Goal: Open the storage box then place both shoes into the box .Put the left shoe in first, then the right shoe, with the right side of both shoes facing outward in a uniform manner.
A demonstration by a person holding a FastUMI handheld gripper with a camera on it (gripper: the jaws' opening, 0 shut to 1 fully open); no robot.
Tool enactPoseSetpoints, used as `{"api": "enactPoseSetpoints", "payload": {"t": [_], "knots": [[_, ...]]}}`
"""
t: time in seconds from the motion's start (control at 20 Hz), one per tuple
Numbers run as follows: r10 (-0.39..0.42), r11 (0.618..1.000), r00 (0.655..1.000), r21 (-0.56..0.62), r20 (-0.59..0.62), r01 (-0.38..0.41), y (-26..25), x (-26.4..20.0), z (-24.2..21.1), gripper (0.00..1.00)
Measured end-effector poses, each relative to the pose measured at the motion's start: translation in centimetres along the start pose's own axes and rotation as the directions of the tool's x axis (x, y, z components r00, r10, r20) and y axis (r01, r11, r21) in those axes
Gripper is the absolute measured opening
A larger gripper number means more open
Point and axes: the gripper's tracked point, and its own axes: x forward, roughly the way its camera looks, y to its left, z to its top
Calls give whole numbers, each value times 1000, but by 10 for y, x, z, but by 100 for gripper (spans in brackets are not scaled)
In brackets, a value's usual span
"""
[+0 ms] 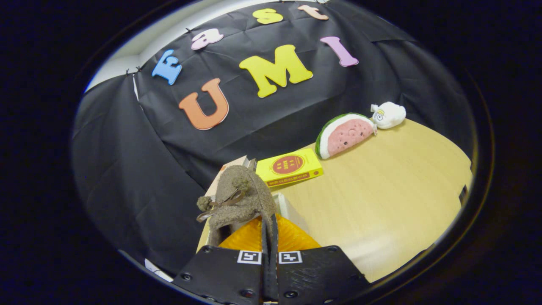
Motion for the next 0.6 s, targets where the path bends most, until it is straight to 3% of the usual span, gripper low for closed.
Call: {"api": "enactPoseSetpoints", "payload": {"t": [0.4,0.6], "knots": [[-9,1000,998,19,-55,10,11,19,-29,0],[-14,998,988,54,-152,22,7,25,-53,11]]}}
